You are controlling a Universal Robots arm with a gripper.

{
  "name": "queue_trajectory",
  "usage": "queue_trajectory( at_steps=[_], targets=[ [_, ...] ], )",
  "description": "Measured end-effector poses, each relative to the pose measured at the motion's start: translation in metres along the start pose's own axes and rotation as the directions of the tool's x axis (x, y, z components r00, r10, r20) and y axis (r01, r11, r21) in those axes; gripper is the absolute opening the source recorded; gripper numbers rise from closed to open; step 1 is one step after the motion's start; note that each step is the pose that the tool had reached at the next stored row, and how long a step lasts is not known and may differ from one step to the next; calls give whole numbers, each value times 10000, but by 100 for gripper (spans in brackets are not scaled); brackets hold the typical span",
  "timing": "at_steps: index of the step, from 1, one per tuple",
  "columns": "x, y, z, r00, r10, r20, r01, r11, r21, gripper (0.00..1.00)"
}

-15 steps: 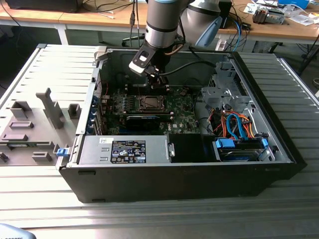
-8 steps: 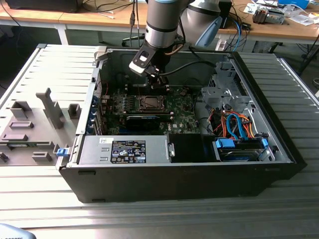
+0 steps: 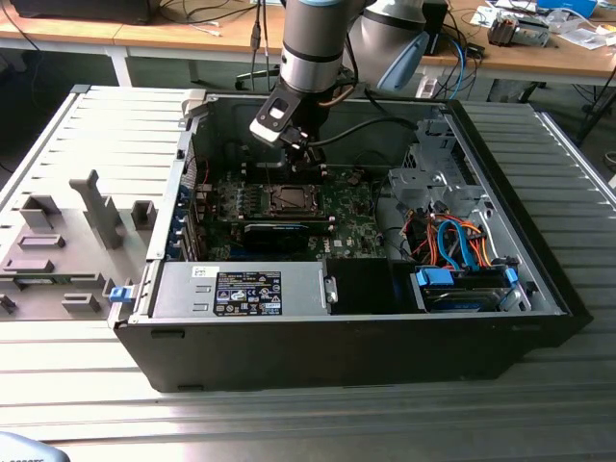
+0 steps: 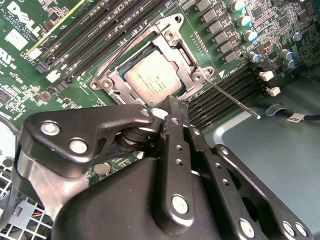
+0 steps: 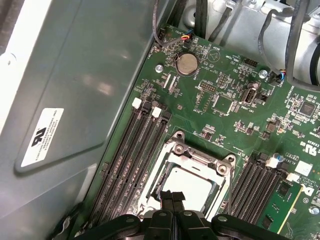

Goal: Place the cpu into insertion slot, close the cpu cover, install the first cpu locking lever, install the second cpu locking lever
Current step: 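Install the first cpu locking lever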

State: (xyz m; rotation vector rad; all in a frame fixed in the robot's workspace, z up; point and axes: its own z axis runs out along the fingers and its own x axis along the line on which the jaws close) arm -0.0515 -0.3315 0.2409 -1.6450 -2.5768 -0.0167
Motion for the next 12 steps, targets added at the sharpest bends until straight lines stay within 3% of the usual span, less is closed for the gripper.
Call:
queue_trajectory(
  at_steps=[12],
  targets=[
    [0, 0, 0, 9999, -125, 5, 125, 9999, 10, 11]
  ],
)
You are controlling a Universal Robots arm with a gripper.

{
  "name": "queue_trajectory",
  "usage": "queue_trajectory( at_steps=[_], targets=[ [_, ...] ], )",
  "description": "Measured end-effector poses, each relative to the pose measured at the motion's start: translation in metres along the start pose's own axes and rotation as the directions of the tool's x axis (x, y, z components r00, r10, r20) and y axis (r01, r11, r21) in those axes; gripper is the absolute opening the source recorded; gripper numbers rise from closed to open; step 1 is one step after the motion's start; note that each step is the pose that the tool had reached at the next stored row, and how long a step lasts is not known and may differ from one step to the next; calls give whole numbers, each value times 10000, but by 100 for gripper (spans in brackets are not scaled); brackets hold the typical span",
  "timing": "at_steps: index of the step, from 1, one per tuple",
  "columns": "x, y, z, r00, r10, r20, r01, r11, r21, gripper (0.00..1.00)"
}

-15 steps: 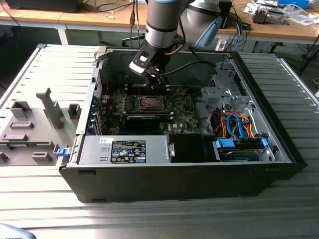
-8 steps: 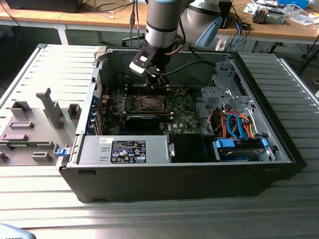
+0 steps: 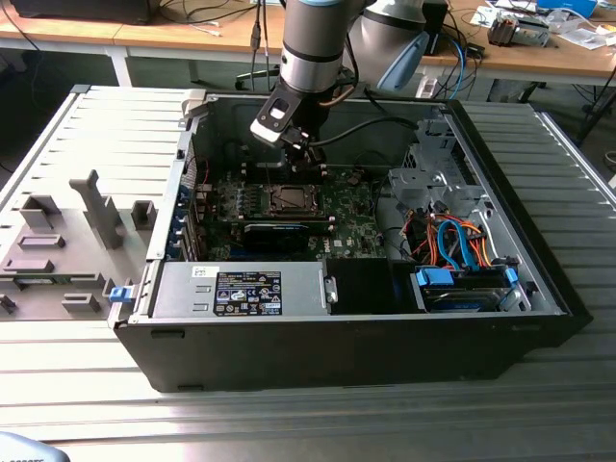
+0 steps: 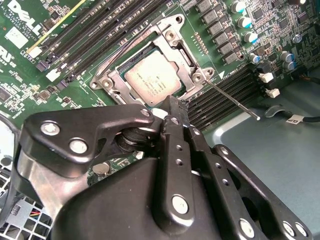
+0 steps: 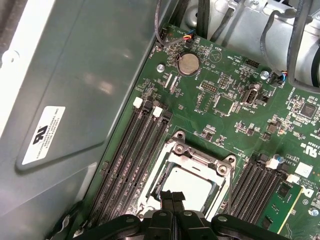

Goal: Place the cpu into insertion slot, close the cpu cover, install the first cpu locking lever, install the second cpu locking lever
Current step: 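Install the first cpu locking lever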

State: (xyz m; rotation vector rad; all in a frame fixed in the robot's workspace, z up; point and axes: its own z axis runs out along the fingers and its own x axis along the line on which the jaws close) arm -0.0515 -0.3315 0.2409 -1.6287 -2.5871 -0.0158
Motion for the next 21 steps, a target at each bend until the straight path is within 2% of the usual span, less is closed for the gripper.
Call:
queue_trajectory(
  at_steps=[21],
  targets=[
    [0, 0, 0, 9998, -216, 7, 216, 9998, 17, 11]
  ],
)
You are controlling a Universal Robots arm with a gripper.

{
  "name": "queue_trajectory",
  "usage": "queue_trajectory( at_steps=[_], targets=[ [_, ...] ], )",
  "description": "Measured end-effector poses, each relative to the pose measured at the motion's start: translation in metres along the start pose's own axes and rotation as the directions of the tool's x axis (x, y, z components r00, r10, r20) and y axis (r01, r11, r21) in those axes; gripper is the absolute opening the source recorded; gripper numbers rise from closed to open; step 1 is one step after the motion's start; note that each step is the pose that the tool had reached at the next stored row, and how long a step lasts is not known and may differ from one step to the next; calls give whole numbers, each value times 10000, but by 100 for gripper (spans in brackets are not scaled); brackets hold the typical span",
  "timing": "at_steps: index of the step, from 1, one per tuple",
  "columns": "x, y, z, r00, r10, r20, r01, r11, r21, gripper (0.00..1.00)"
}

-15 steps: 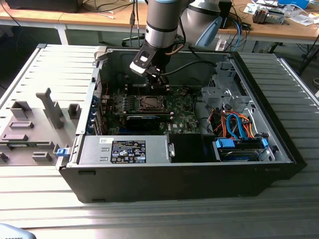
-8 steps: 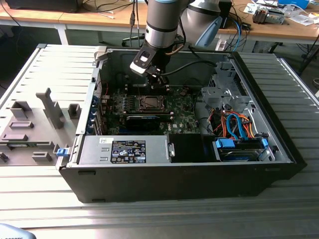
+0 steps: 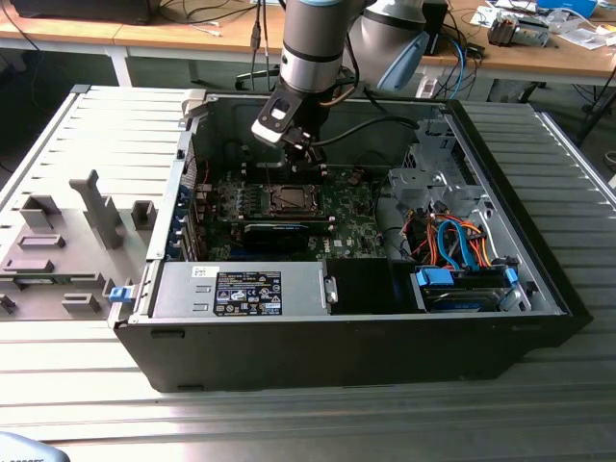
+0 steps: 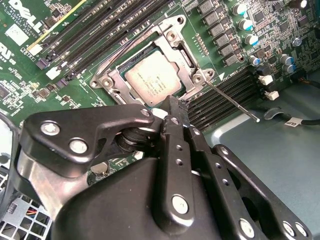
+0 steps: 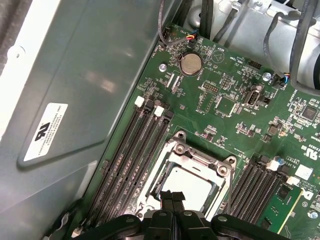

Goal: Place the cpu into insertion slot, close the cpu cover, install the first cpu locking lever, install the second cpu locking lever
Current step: 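Install the first cpu locking lever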

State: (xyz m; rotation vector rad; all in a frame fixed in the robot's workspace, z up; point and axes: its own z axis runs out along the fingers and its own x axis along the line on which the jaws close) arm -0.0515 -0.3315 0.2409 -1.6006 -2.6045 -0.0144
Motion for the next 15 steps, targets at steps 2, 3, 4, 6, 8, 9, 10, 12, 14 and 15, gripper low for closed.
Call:
queue_trajectory(
  at_steps=[2, 3, 4, 6, 8, 9, 10, 12, 14, 15],
  targets=[
    [0, 0, 0, 10000, -32, 2, 32, 10000, 2, 11],
    [0, 0, 0, 10000, -50, 2, 50, 10000, 4, 11],
    [0, 0, 0, 10000, -68, 3, 68, 10000, 5, 11],
    [0, 0, 0, 9999, -102, 4, 102, 9999, 8, 11],
    [0, 0, 0, 9999, -108, 3, 108, 9999, 8, 11],
    [0, 0, 0, 9999, -108, 4, 108, 9999, 9, 11],
    [0, 0, 0, 9999, -108, 4, 108, 9999, 8, 11],
    [0, 0, 0, 9999, -116, 5, 116, 9999, 10, 11],
    [0, 0, 0, 9999, -134, 6, 134, 9999, 11, 11],
    [0, 0, 0, 9999, -152, 7, 152, 9999, 12, 11]
  ],
)
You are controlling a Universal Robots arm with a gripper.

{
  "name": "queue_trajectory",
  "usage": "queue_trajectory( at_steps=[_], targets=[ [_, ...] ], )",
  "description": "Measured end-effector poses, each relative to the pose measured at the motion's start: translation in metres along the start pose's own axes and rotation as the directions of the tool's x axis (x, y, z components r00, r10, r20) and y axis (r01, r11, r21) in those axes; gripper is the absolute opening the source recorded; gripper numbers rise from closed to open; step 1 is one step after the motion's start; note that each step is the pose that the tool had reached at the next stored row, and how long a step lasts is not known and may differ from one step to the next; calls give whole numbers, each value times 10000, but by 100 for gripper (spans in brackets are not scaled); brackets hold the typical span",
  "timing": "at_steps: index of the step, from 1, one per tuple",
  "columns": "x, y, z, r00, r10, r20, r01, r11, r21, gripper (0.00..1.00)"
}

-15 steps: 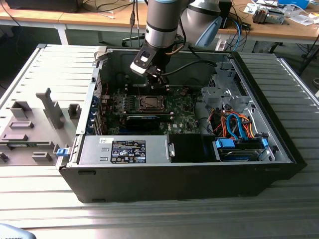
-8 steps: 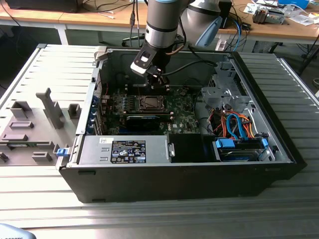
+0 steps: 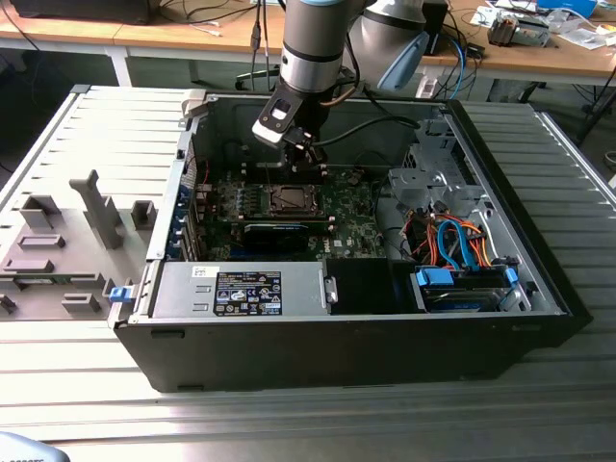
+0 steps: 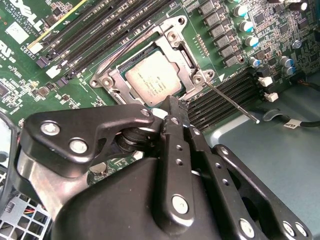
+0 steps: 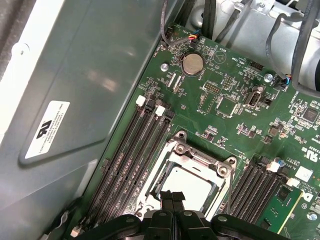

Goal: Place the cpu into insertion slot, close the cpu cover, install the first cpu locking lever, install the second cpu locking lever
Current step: 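Install the first cpu locking lever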

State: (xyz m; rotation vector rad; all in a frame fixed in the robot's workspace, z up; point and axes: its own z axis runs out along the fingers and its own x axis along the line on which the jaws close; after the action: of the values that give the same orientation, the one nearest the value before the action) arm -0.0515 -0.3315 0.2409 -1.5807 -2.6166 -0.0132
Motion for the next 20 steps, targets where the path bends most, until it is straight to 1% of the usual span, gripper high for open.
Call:
queue_trajectory(
  at_steps=[5, 8, 13, 20],
  targets=[
    [0, 0, 0, 10000, -96, 4, 96, 10000, 7, 11],
    [0, 0, 0, 9997, -235, 8, 235, 9997, 18, 11],
    [0, 0, 0, 9994, -351, 12, 351, 9994, 27, 11],
    [0, 0, 0, 9983, -576, 20, 576, 9983, 45, 11]
  ],
)
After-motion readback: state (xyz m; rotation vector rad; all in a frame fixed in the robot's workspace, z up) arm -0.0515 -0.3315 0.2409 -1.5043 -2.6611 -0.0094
